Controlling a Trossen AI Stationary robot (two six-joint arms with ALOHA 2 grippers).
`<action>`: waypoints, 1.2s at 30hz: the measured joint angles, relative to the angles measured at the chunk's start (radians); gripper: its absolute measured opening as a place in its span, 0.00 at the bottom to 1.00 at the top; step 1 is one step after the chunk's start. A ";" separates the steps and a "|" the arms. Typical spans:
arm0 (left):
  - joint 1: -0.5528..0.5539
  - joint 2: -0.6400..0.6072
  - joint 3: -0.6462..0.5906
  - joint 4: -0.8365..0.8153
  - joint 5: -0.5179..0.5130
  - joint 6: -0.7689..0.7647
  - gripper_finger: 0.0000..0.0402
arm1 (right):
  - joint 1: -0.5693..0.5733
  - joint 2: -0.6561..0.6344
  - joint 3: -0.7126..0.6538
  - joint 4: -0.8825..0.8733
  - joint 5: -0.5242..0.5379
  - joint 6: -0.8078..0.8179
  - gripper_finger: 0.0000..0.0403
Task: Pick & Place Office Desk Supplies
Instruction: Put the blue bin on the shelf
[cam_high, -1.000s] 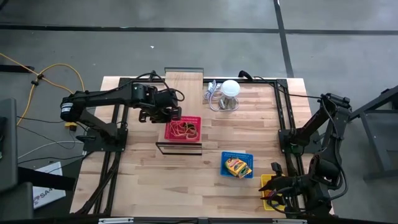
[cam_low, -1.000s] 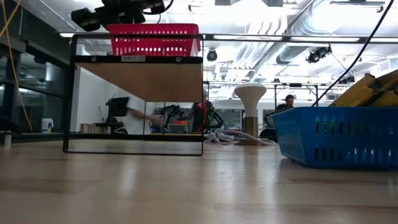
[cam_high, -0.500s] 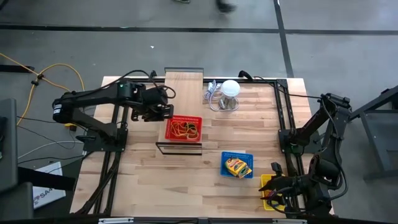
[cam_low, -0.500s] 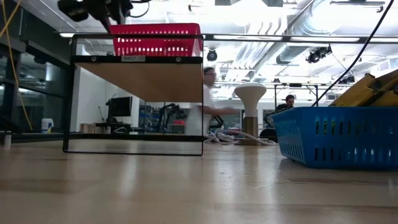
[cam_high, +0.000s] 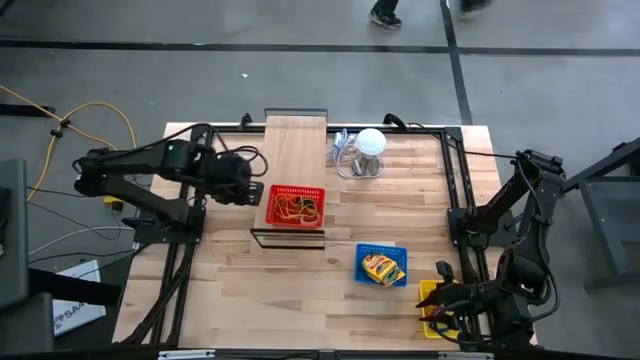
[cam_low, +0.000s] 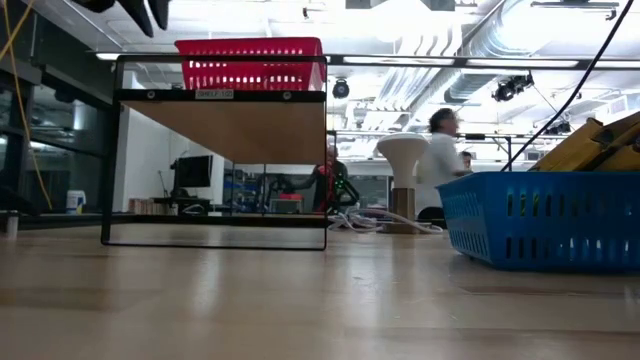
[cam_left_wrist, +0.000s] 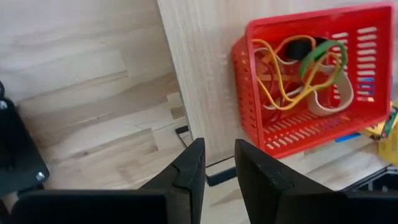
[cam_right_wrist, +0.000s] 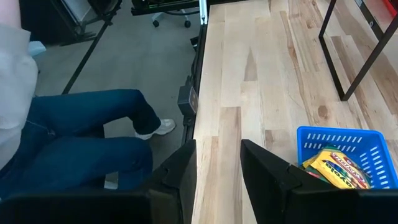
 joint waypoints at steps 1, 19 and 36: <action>-0.017 -0.006 0.000 0.000 -0.016 -0.001 0.21 | 0.000 0.000 0.000 0.000 0.000 0.000 0.28; -0.088 -0.025 0.000 0.000 -0.100 0.108 0.21 | 0.000 0.000 0.000 0.000 0.000 0.000 0.28; -0.177 -0.055 0.000 -0.058 -0.127 0.252 0.21 | 0.000 0.000 0.000 0.000 0.000 0.000 0.28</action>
